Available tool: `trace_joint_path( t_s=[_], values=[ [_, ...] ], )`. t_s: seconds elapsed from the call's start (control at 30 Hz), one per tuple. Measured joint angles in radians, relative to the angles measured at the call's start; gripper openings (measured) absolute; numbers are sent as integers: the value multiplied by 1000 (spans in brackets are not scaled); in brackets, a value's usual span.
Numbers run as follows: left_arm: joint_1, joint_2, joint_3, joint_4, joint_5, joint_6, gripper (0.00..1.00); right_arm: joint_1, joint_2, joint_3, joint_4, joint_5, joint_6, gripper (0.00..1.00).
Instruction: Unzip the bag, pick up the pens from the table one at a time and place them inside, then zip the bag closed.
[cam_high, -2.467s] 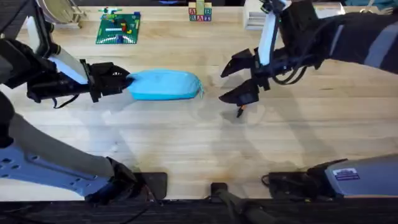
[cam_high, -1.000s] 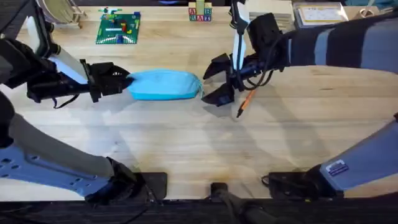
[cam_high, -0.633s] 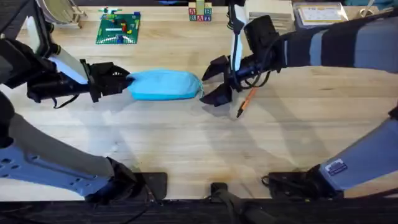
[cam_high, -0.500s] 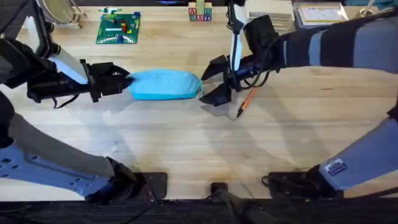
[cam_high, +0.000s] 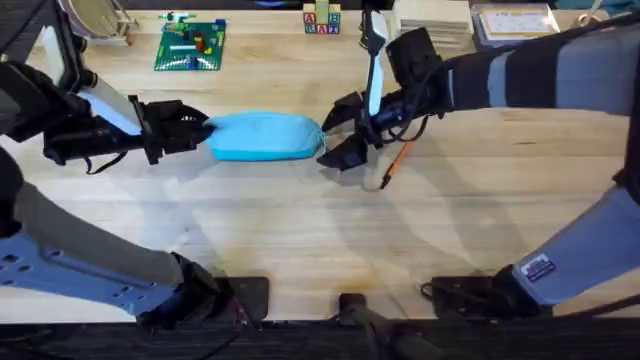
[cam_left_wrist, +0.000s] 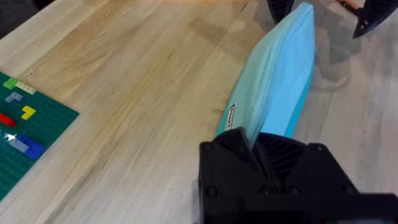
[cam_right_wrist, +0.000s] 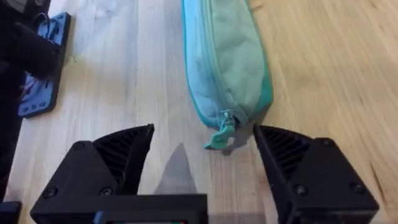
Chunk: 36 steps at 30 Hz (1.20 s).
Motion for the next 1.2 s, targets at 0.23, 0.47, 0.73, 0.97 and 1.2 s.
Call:
trace_joint_path(
  t_s=[0.23, 0.47, 0.73, 0.97, 1.2],
  values=[
    [0, 0, 0, 0, 0, 0, 42, 7, 1, 0, 5, 0, 0, 941],
    [0, 0, 0, 0, 0, 0, 42, 6, 1, 0, 6, 1, 0, 802],
    [0, 0, 0, 0, 0, 0, 42, 6, 1, 0, 9, 12, 4, 270],
    [0, 0, 0, 3, 0, 0, 42, 5, 1, 0, 9, 15, 4, 83],
    [0, 0, 0, 3, 0, 0, 42, 5, 1, 0, 8, 14, 4, 33]
  ],
)
